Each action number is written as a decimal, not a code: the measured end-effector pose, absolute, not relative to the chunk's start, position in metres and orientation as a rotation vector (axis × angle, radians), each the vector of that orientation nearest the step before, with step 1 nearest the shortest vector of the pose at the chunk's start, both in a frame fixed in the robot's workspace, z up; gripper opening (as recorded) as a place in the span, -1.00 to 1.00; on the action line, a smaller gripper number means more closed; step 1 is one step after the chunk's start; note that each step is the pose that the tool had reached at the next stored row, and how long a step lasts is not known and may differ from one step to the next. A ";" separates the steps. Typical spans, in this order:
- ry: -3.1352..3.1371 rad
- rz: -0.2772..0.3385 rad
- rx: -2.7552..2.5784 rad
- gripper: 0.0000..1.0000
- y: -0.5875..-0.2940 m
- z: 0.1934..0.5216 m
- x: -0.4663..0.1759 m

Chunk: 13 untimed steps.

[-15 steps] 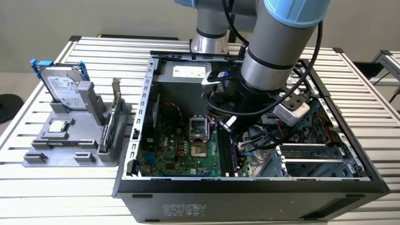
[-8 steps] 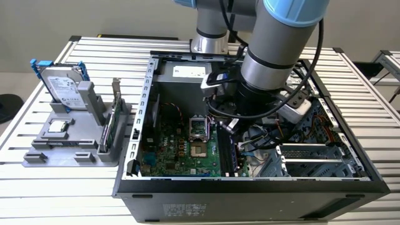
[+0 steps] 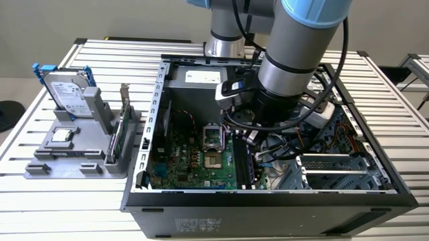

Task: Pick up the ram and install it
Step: 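Press down the ram until it locks into place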

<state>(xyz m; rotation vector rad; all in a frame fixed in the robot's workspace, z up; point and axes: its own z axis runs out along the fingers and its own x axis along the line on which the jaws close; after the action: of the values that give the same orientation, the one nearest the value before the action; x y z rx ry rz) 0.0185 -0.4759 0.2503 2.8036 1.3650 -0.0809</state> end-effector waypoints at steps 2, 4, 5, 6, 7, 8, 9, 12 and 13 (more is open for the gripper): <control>1.411 -0.080 2.780 -1.00 -0.476 0.250 0.018; 1.459 -0.080 2.754 -1.00 -0.476 0.250 0.018; 1.481 -0.079 2.742 -1.00 -0.475 0.250 0.019; 1.504 -0.079 2.729 -1.00 -0.475 0.250 0.019; 1.524 -0.079 2.717 -1.00 -0.475 0.250 0.018; 1.547 -0.078 2.704 -1.00 -0.475 0.250 0.019; 1.567 -0.078 2.691 -1.00 -0.475 0.250 0.018; 1.628 -0.077 2.654 -1.00 -0.475 0.250 0.018; 1.648 -0.077 2.641 -1.00 -0.475 0.250 0.018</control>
<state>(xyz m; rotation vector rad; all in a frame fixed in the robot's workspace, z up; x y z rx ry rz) 0.0185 -0.4745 0.2504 2.6408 1.6482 -0.0768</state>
